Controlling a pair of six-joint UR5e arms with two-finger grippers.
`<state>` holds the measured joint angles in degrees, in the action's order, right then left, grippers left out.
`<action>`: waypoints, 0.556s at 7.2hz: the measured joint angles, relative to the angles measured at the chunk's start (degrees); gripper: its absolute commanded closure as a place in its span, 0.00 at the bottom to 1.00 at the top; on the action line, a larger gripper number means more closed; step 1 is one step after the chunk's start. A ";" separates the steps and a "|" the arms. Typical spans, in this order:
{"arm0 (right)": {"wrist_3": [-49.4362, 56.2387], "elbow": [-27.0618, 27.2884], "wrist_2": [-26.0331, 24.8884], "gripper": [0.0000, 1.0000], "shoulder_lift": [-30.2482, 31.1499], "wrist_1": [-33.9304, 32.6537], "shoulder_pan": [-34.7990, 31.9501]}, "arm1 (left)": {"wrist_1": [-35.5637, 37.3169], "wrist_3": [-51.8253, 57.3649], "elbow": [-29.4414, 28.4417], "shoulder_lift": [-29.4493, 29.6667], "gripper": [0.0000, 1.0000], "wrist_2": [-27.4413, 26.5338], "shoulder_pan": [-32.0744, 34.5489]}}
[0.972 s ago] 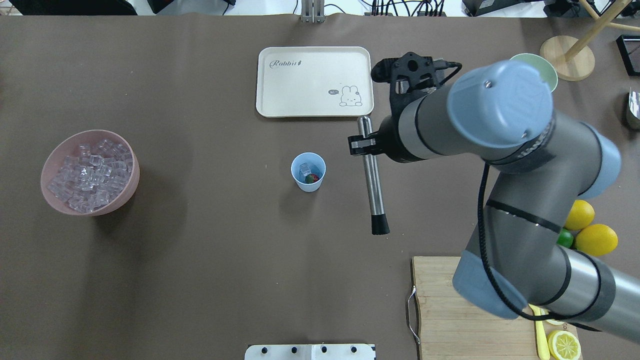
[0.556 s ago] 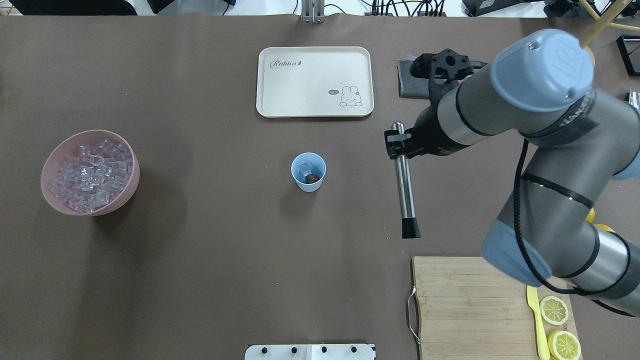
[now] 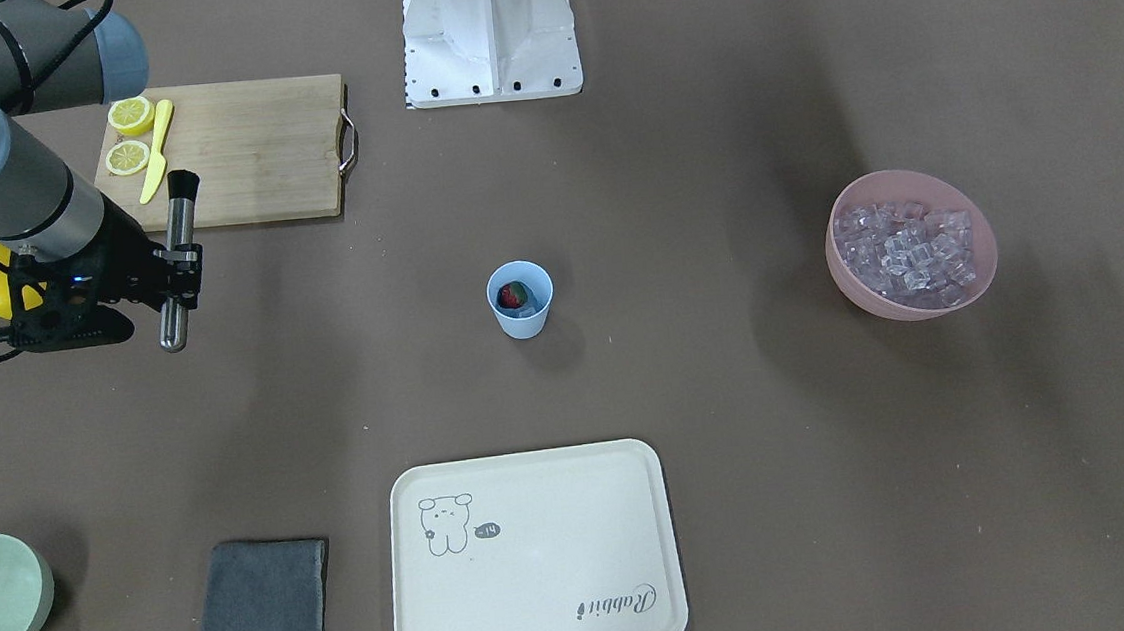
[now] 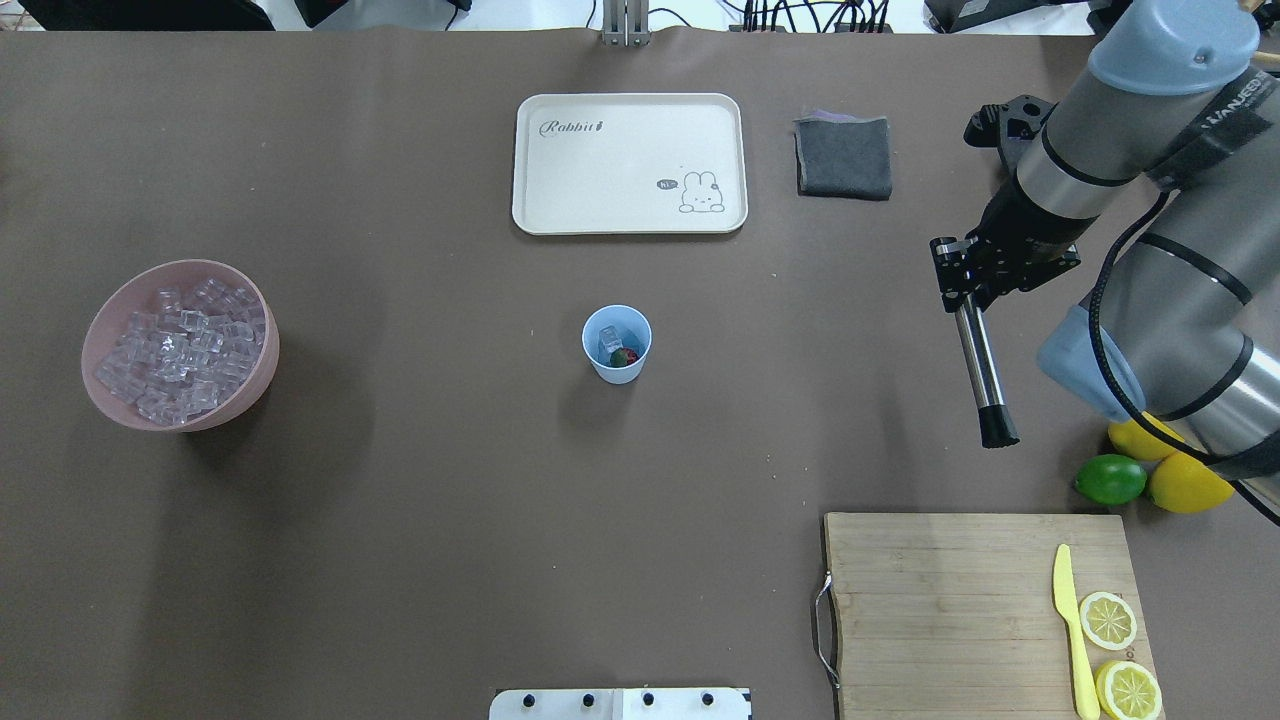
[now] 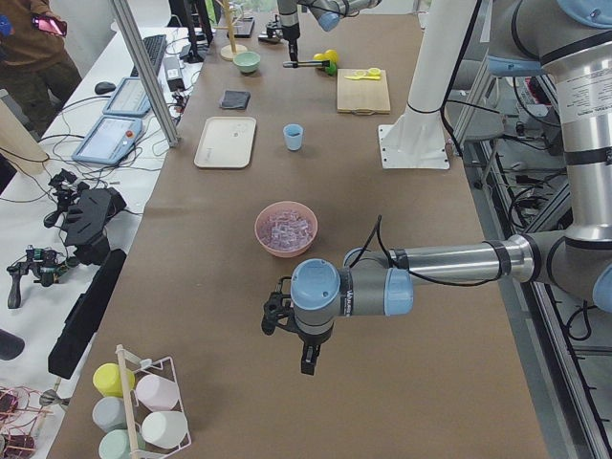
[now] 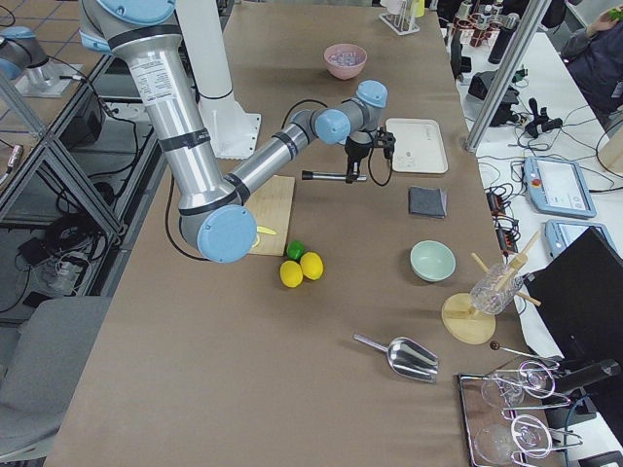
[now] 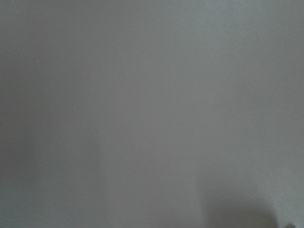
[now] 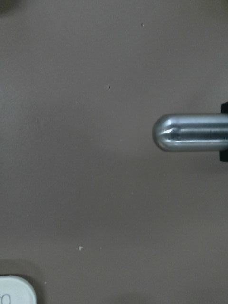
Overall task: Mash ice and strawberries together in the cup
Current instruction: 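Carry the pestle with the right gripper toward the lemons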
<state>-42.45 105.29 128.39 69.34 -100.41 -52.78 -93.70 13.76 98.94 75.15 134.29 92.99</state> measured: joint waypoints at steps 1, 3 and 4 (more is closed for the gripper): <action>2.66 -3.04 0.04 1.00 0.17 0.90 -0.15 | -0.05 0.03 -0.10 0.00 0.01 0.00 0.00; 6.05 -10.44 -0.07 1.00 0.73 7.48 -0.34 | -0.08 0.04 -0.15 0.00 0.01 0.00 0.00; 6.28 -14.18 -0.14 1.00 1.02 12.07 -0.40 | -0.10 0.04 -0.15 0.00 0.01 0.00 0.00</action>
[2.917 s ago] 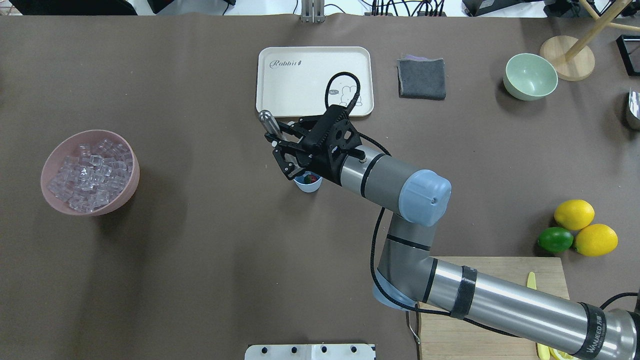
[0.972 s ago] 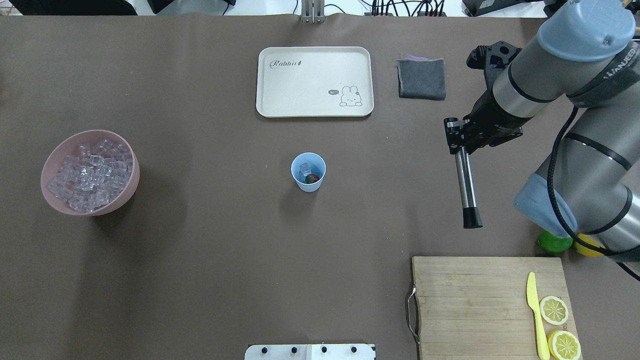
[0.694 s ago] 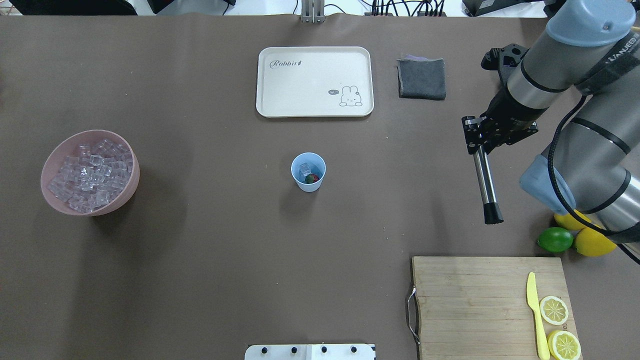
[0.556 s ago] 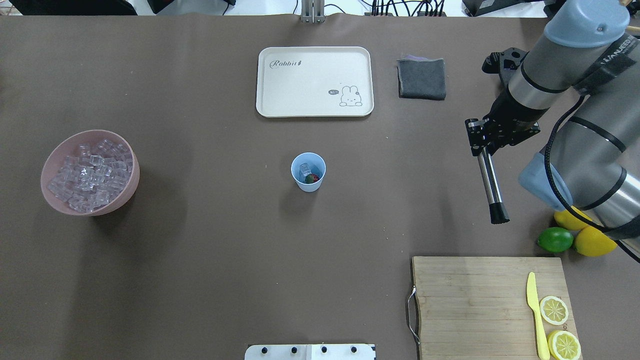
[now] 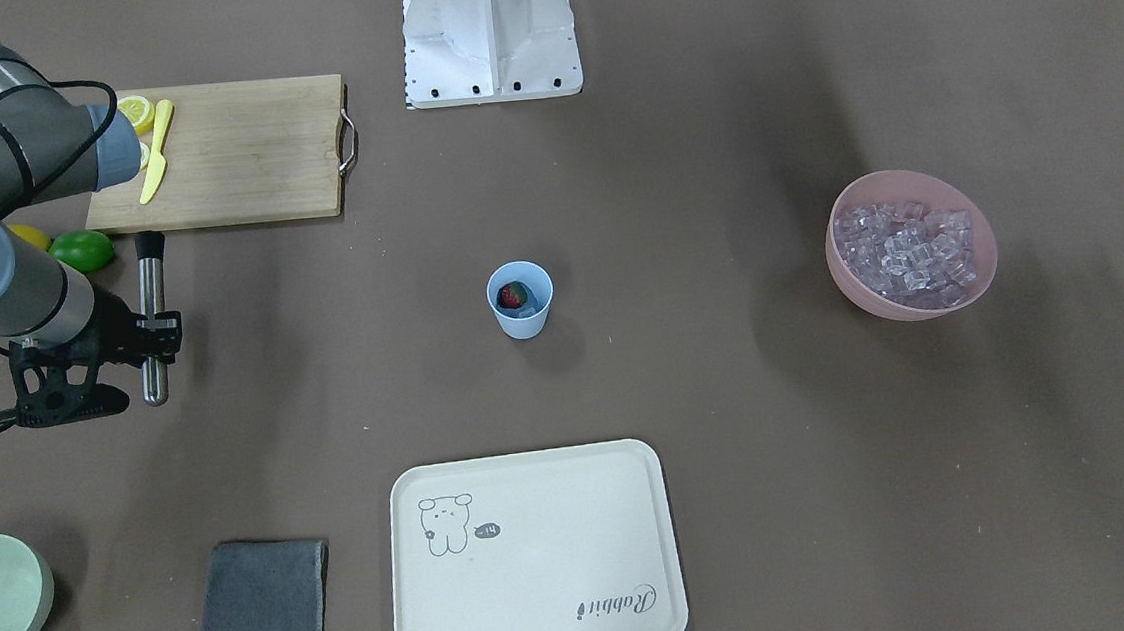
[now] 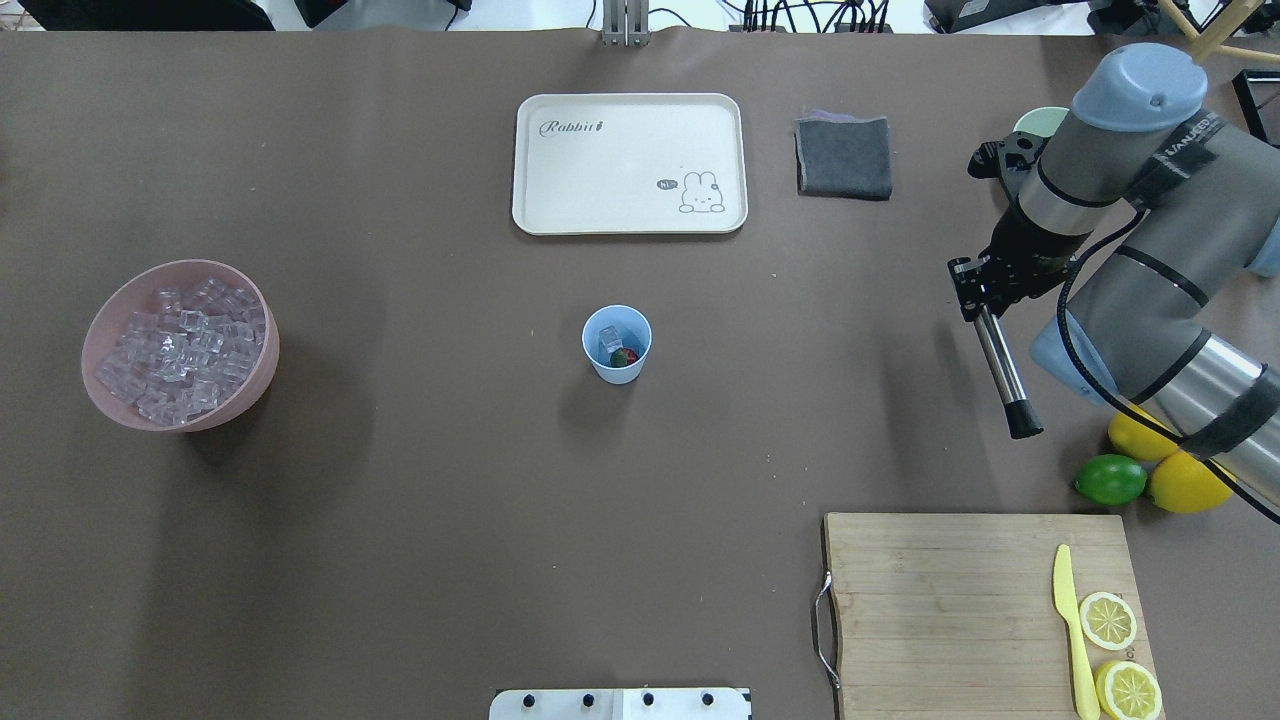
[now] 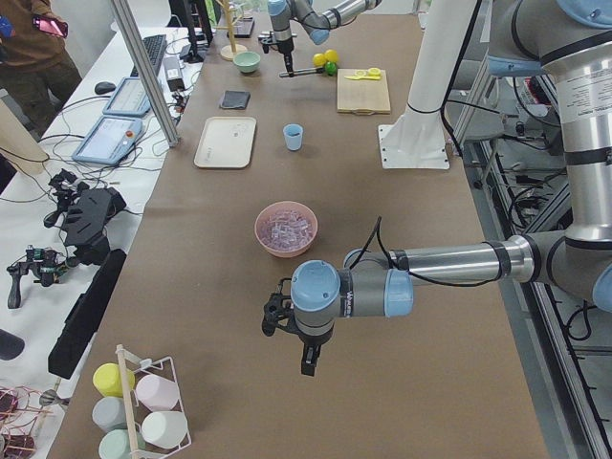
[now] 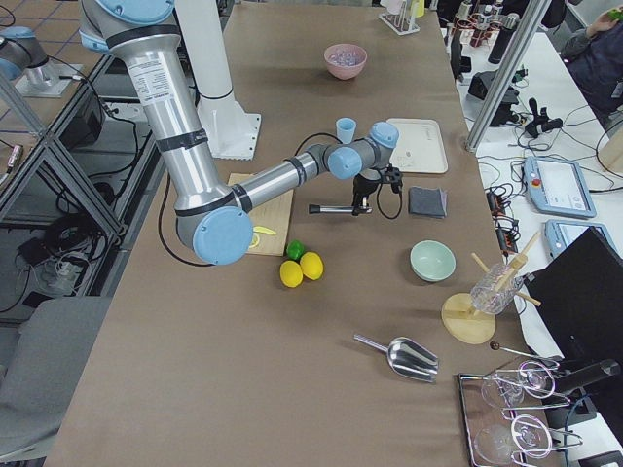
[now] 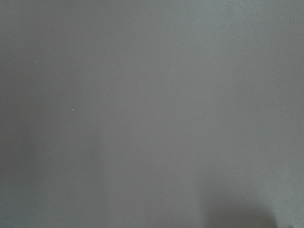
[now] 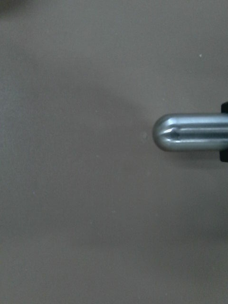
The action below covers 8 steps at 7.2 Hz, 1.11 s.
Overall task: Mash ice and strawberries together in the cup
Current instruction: 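Carry the pestle with the right gripper toward the lemons, then lower the pestle upright onto the table beside the lemons with the right gripper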
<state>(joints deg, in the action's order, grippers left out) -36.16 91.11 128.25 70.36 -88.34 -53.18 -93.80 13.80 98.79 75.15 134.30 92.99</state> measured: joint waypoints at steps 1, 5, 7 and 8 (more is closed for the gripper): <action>-0.21 -2.69 -0.08 1.00 0.54 3.84 -0.07 | -0.03 0.02 0.00 0.00 0.01 0.00 0.00; -3.86 -4.41 -0.67 1.00 2.30 7.06 -1.07 | -0.03 0.05 -0.08 0.00 0.01 0.00 0.00; -6.20 -4.45 -1.43 1.00 2.59 7.12 -1.13 | 0.00 0.02 -0.09 0.00 0.01 0.00 0.00; -6.49 -4.50 -1.63 1.00 2.74 7.13 -1.13 | -0.04 0.03 -0.09 0.00 0.01 0.00 0.00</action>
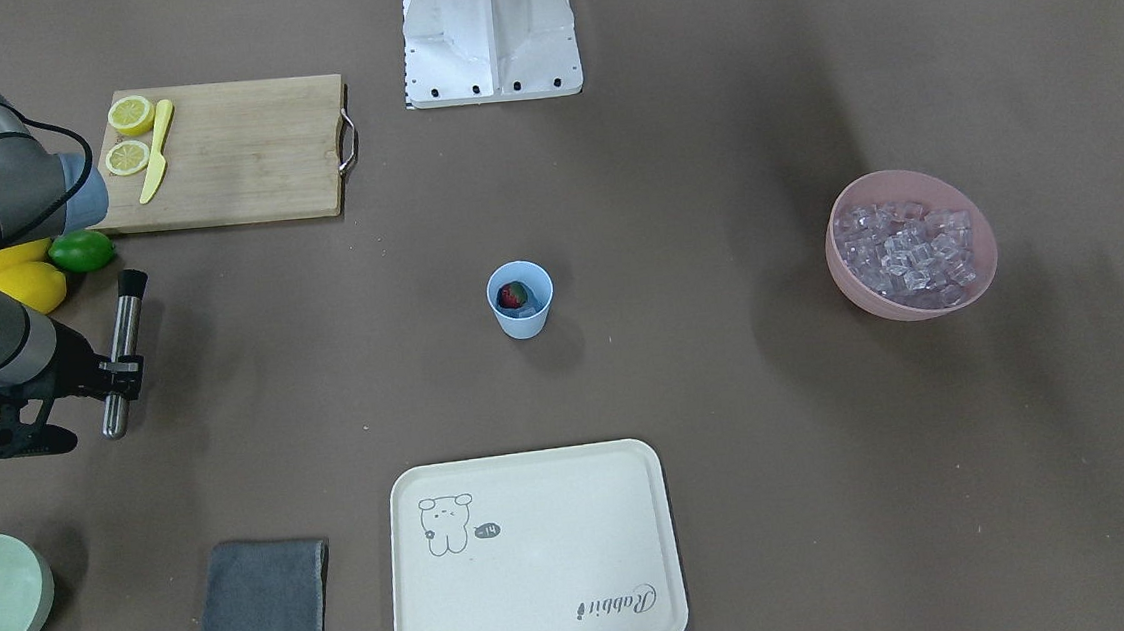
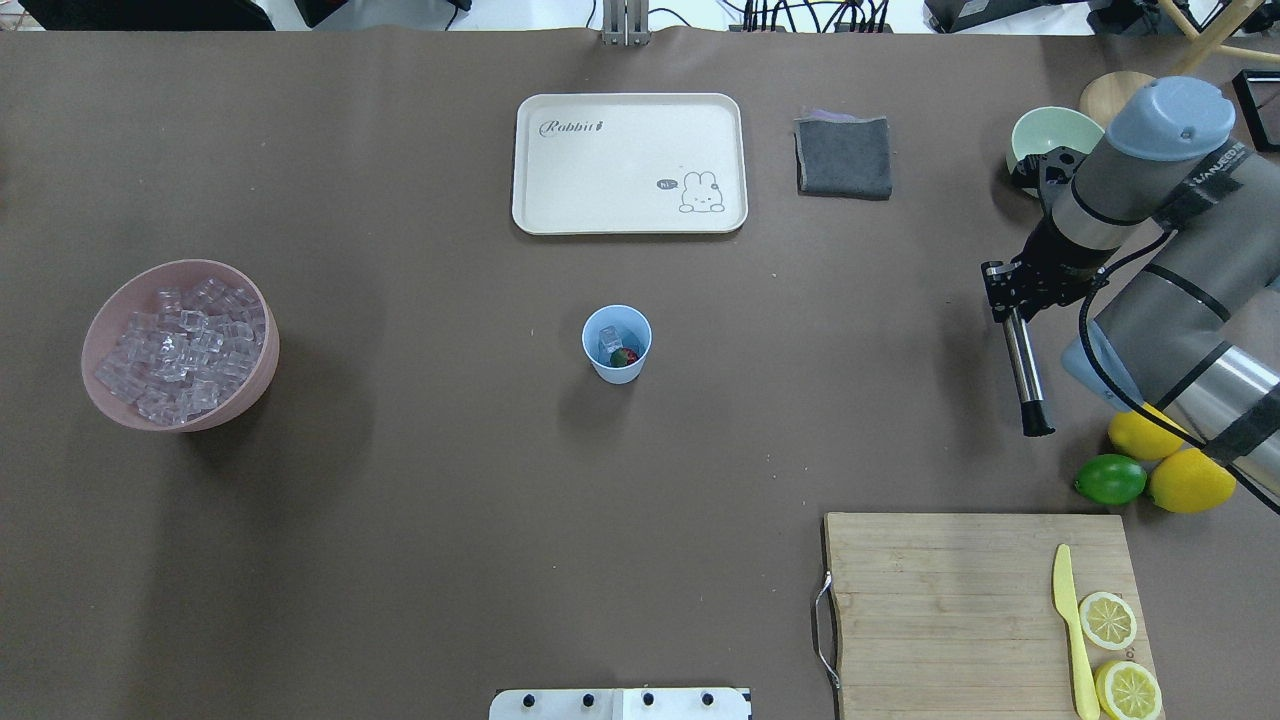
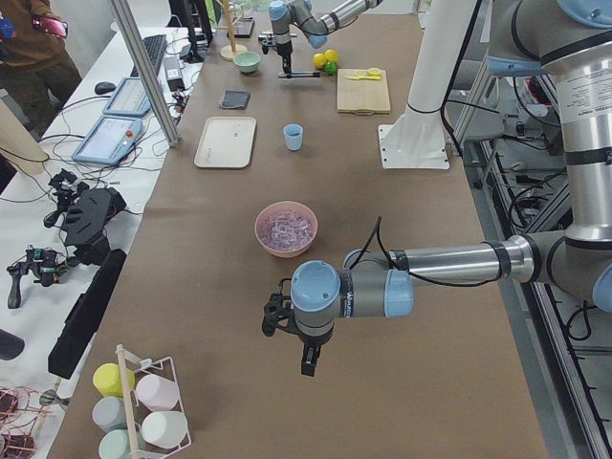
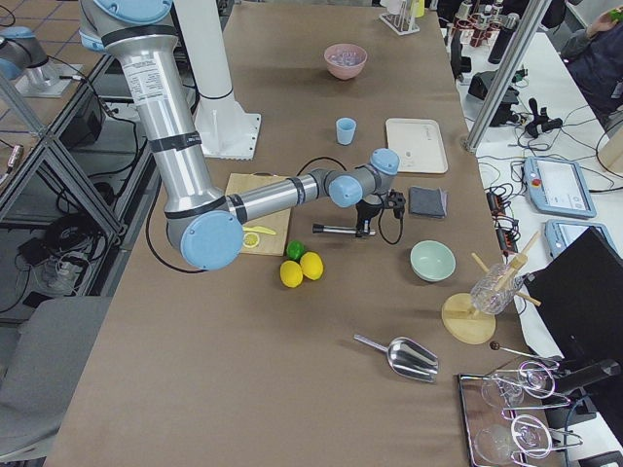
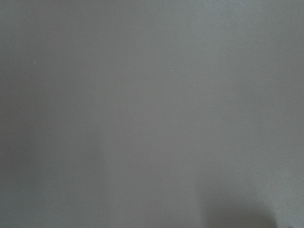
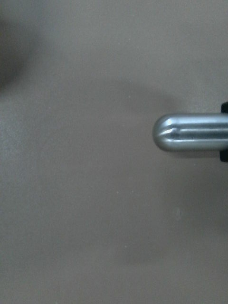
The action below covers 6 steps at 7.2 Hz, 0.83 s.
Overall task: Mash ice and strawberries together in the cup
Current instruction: 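Lower the pestle upright onto the table beside the lemons with the right gripper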
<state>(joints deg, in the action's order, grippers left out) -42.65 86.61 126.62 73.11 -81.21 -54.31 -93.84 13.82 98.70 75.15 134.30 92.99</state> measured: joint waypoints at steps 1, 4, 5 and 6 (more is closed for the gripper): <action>-0.10 -0.05 -0.16 1.00 0.06 0.00 0.06 | -0.02 0.03 0.01 0.00 0.01 0.00 0.00; -0.13 -0.15 -0.87 1.00 -0.10 0.06 0.85 | 0.02 0.04 0.05 0.00 0.01 0.00 0.00; -0.09 -0.18 -0.96 0.75 -0.11 0.06 1.07 | 0.03 0.05 0.05 0.00 0.01 0.00 0.00; -0.07 -0.30 -1.03 0.01 -0.14 0.05 1.26 | 0.01 0.04 0.05 0.00 0.01 0.00 0.00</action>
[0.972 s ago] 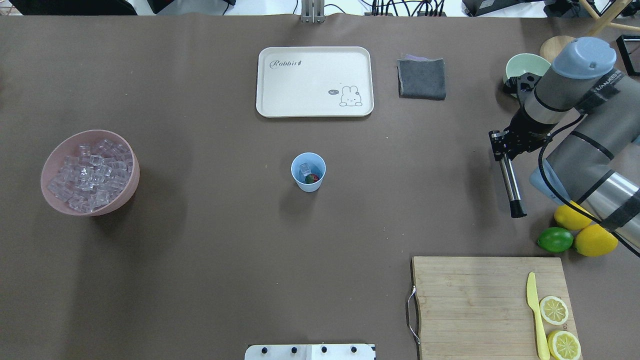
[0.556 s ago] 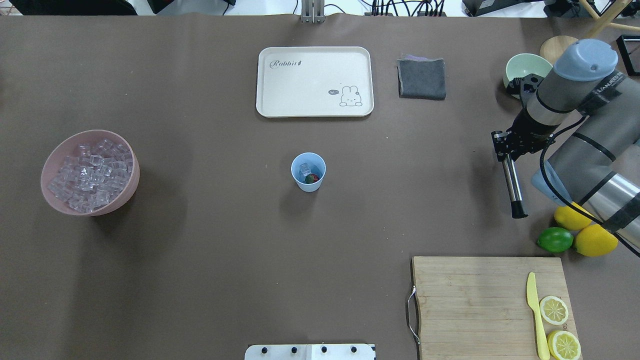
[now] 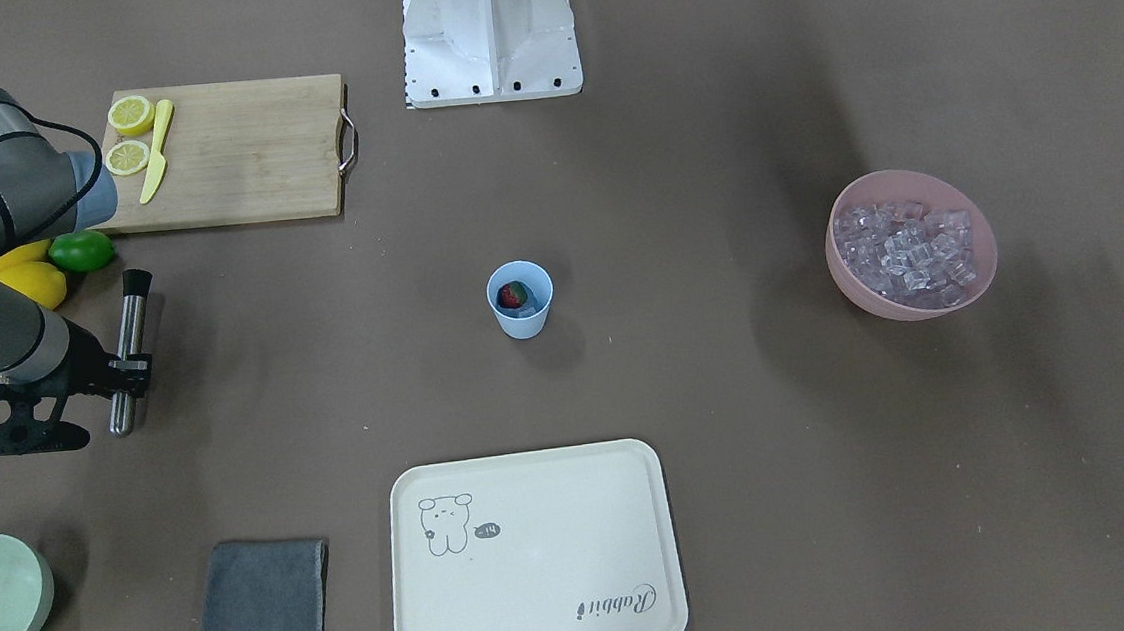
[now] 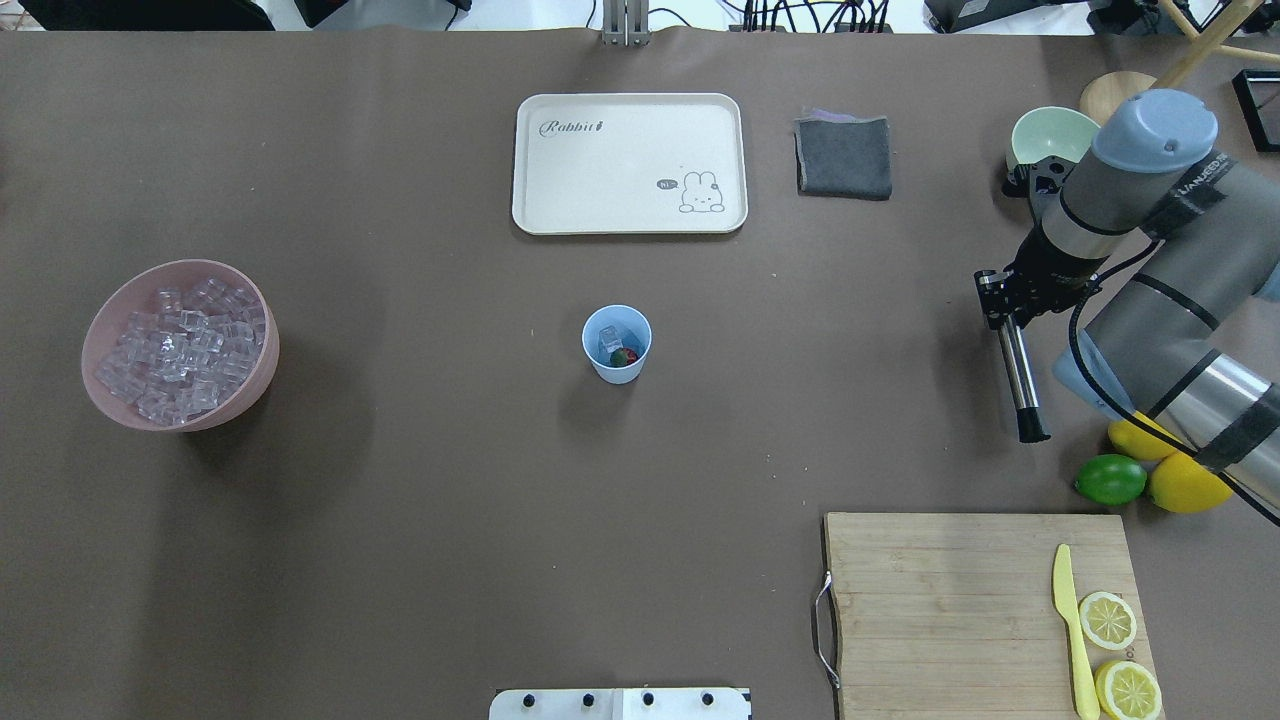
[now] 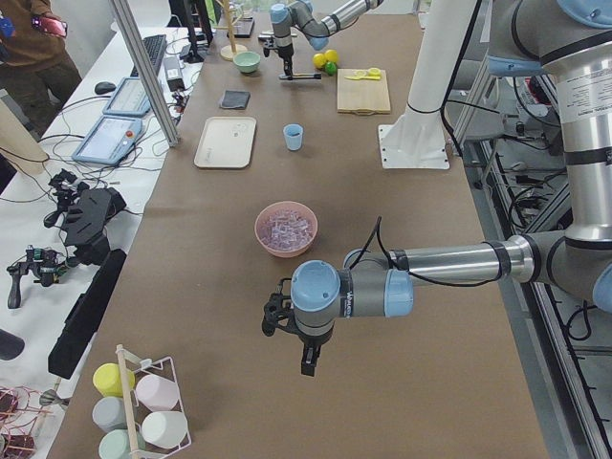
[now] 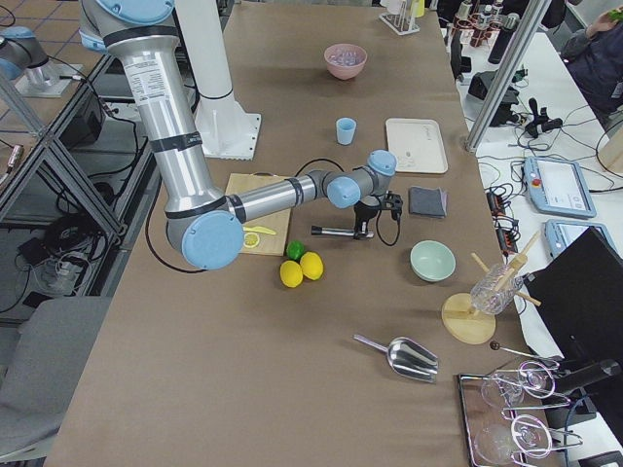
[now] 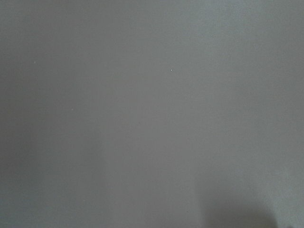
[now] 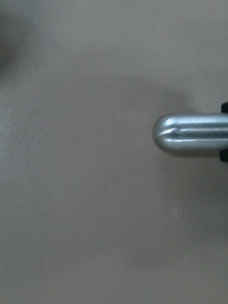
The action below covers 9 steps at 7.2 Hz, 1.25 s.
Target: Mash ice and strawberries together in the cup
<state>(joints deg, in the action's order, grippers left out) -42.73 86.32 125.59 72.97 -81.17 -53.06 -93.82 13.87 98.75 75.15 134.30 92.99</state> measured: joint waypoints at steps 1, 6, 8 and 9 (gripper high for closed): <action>0.03 -0.13 -0.28 0.00 -0.08 0.02 0.16 | 0.02 -0.02 -0.02 0.00 0.01 0.00 0.00; 0.58 0.26 -1.83 0.00 -1.38 0.03 0.32 | 0.04 -0.06 -0.05 0.00 0.01 0.00 -0.03; 1.36 0.47 -1.30 0.00 -1.91 -0.20 -1.82 | 0.10 -0.07 -0.05 0.00 0.01 0.00 0.00; 2.99 0.48 -1.10 0.00 -1.82 -0.56 -3.57 | 0.12 -0.07 -0.05 0.00 0.01 0.00 0.00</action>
<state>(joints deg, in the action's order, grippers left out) -39.73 86.79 124.50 71.15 -81.72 -56.63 -93.71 13.80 98.70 75.15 134.30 92.99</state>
